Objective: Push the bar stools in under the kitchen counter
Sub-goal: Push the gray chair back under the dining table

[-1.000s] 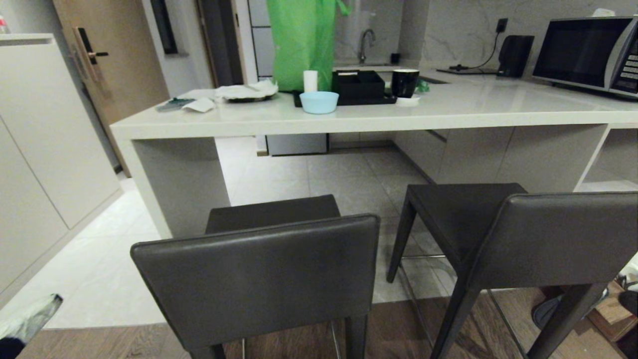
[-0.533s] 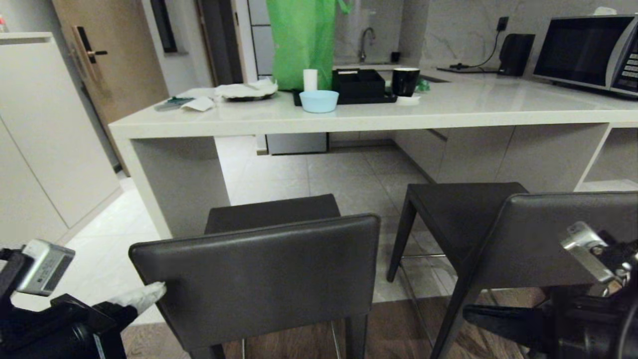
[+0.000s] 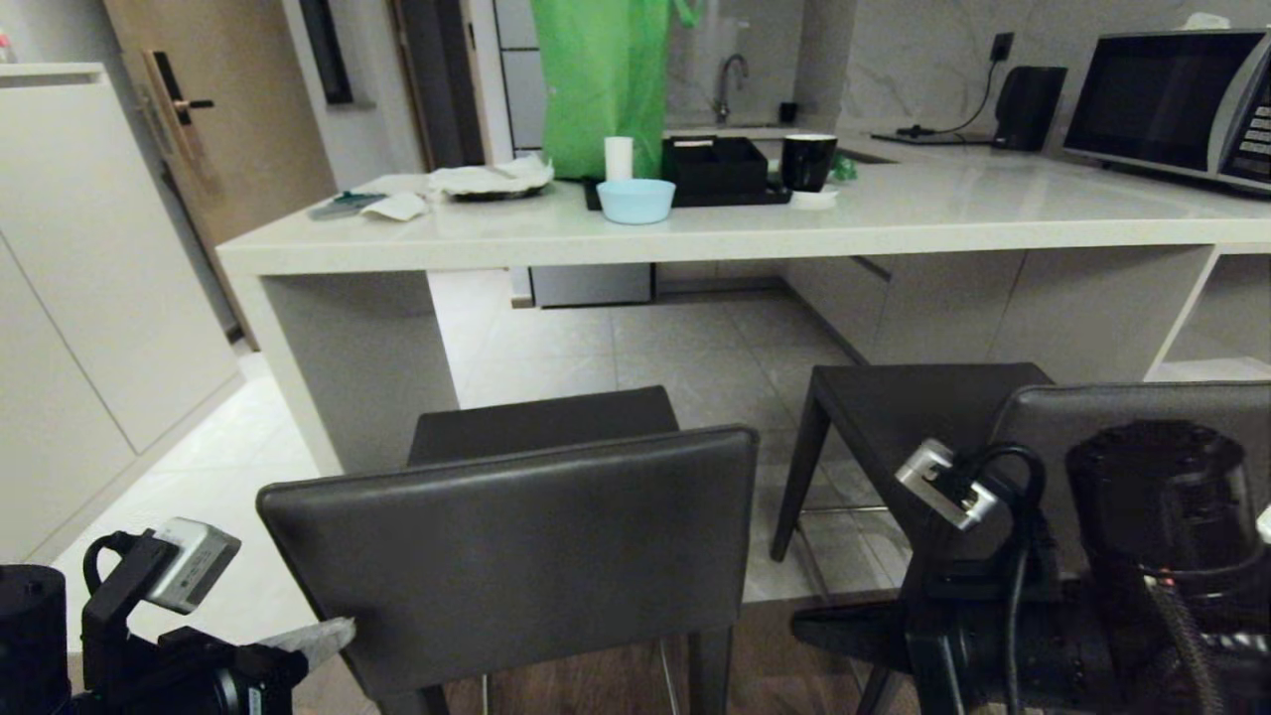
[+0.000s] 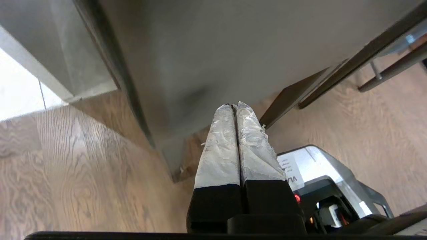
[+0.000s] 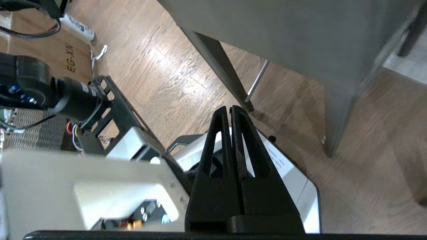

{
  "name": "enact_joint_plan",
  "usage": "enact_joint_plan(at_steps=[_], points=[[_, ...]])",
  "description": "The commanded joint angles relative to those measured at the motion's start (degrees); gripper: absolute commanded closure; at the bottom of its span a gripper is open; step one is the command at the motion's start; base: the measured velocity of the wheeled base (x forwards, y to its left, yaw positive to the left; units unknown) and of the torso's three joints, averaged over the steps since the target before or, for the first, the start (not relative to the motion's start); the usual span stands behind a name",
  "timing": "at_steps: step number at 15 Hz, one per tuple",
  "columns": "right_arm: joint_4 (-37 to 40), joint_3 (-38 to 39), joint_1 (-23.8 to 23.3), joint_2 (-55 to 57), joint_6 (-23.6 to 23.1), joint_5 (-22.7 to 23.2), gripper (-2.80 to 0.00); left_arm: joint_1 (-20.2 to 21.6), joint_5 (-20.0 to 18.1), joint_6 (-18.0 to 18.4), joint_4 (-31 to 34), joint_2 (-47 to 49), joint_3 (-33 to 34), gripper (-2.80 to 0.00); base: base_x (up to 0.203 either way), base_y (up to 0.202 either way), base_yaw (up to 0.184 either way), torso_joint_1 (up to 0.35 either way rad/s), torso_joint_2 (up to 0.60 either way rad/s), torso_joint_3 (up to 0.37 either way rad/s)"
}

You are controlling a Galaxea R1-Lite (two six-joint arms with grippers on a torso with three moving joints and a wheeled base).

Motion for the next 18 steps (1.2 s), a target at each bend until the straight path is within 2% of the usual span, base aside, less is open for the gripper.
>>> enact_joint_plan(at_steps=[1,2,4,6,9,11,15,18], points=[[-0.13,-3.78,0.85,6.52,0.06,-0.90,0.00,0.61,-0.01,0.00,-0.43,5.06,-1.18,0.00,0.000,0.000,0.000,0.000,0.00,0.000],[-0.13,-5.11,1.01,8.12,0.02,-1.90,0.00,1.05,-0.01,0.03,-1.73,7.35,-1.52,0.00,0.000,0.000,0.000,0.000,0.00,0.000],[-0.13,-6.85,1.74,10.54,0.02,-2.60,0.00,1.79,0.03,0.16,-8.88,14.56,-1.45,0.00,0.000,0.000,0.000,0.000,0.00,0.000],[-0.60,-8.14,1.78,12.95,0.13,-3.54,0.00,2.19,0.42,0.42,-19.53,22.96,-0.94,0.00,0.000,0.000,0.000,0.000,0.00,0.000],[-7.57,-7.90,2.02,17.58,0.14,-8.43,0.00,3.09,0.70,0.79,-38.05,31.71,2.31,0.00,0.000,0.000,0.000,0.000,0.00,0.000],[-8.39,-8.30,2.14,19.04,0.14,-9.73,0.00,4.20,0.67,0.98,-41.21,33.74,3.10,0.00,0.000,0.000,0.000,0.000,0.00,0.000],[-8.73,-11.47,1.27,22.54,0.29,-13.99,0.00,4.63,0.05,0.75,-41.90,33.20,2.04,0.00,0.000,0.000,0.000,0.000,0.00,0.000],[-8.74,-14.33,0.91,23.76,0.41,-16.90,0.00,4.46,0.36,0.83,-48.11,32.57,2.37,0.00,0.000,0.000,0.000,0.000,0.00,0.000]])
